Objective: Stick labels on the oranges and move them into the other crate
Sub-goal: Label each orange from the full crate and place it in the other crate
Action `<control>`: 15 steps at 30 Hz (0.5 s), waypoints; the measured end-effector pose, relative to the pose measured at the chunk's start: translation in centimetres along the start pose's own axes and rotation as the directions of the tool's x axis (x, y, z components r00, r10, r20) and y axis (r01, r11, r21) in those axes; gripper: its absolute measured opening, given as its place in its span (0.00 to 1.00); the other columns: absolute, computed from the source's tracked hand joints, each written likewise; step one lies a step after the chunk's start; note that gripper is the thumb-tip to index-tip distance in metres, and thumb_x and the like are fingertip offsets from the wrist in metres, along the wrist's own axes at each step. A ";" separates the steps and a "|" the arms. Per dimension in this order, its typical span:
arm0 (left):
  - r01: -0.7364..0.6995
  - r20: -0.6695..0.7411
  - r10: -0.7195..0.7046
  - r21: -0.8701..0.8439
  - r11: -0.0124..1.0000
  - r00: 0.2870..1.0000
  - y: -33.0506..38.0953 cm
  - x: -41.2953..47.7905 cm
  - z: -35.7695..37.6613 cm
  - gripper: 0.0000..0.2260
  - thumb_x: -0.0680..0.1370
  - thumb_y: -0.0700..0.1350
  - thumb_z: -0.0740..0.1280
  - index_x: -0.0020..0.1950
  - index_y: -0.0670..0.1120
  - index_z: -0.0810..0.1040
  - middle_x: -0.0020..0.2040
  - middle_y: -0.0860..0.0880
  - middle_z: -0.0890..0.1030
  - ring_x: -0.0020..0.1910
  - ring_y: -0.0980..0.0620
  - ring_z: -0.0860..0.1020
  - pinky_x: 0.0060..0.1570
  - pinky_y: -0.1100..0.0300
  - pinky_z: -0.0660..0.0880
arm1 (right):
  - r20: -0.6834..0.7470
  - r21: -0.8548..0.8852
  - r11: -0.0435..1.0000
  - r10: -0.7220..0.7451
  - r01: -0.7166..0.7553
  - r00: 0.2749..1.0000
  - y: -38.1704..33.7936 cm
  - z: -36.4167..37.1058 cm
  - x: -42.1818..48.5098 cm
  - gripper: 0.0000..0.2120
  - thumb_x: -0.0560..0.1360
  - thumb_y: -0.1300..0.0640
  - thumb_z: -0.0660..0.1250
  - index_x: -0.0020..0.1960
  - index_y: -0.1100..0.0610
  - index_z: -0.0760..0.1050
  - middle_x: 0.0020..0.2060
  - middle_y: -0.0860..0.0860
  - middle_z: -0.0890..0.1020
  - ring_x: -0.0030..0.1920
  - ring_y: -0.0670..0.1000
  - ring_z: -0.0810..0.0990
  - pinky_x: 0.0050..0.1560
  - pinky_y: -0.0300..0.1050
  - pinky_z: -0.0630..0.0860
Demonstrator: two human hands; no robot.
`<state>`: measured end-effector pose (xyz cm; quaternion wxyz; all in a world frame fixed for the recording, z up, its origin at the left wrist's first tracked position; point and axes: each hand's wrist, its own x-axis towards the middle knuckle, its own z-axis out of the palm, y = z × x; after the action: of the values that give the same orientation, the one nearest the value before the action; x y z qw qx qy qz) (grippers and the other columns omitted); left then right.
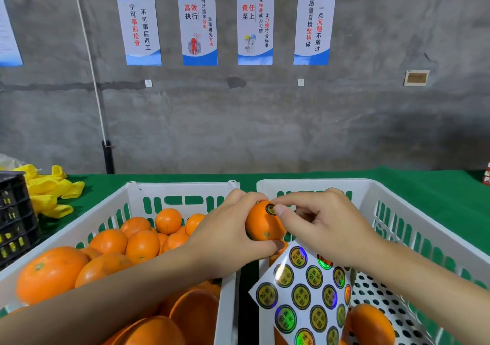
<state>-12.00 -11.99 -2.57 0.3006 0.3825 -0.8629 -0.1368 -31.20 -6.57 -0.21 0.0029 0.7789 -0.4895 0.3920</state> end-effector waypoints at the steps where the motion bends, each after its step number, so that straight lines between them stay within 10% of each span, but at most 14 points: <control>1: 0.011 0.002 -0.011 0.010 1.000 1.000 0.0 0.0 0.0 0.27 0.70 0.65 0.72 0.65 0.66 0.67 0.56 0.61 0.70 0.53 0.58 0.76 0.53 0.57 0.78 | 0.009 0.002 1.000 -0.010 0.010 1.000 0.1 0.1 0.0 0.13 0.77 0.41 0.59 0.49 0.39 0.83 0.23 0.43 0.75 0.27 0.46 0.73 0.30 0.43 0.71; 4: 0.027 0.015 -0.028 0.028 0.999 1.000 0.0 -0.1 0.0 0.24 0.69 0.70 0.68 0.62 0.65 0.70 0.53 0.60 0.74 0.50 0.59 0.76 0.52 0.56 0.78 | 0.010 0.048 0.998 -0.052 0.051 0.999 0.0 0.4 0.0 0.19 0.77 0.40 0.58 0.30 0.41 0.75 0.23 0.50 0.72 0.26 0.50 0.70 0.31 0.50 0.70; 8: 0.002 0.098 -0.003 0.010 1.000 0.995 0.2 0.0 -0.5 0.25 0.69 0.72 0.66 0.60 0.61 0.75 0.51 0.57 0.79 0.49 0.58 0.77 0.52 0.50 0.78 | -0.083 0.198 0.980 0.043 -0.026 0.996 0.2 0.1 0.5 0.32 0.75 0.35 0.56 0.37 0.64 0.80 0.24 0.55 0.70 0.27 0.53 0.71 0.34 0.50 0.73; 15: -0.148 0.340 0.165 -0.075 0.986 0.926 0.7 -0.1 -1.0 0.19 0.74 0.54 0.74 0.63 0.58 0.75 0.54 0.58 0.81 0.54 0.56 0.78 0.54 0.49 0.77 | -0.126 0.267 0.958 0.139 -0.101 0.982 0.8 0.3 0.6 0.22 0.74 0.33 0.56 0.40 0.45 0.83 0.21 0.46 0.67 0.26 0.46 0.71 0.43 0.51 0.78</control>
<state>-11.74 -11.41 -1.50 0.1636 0.2753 -0.9264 -0.1980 -31.54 -7.57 -0.32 -0.0879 0.7113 -0.4788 0.5071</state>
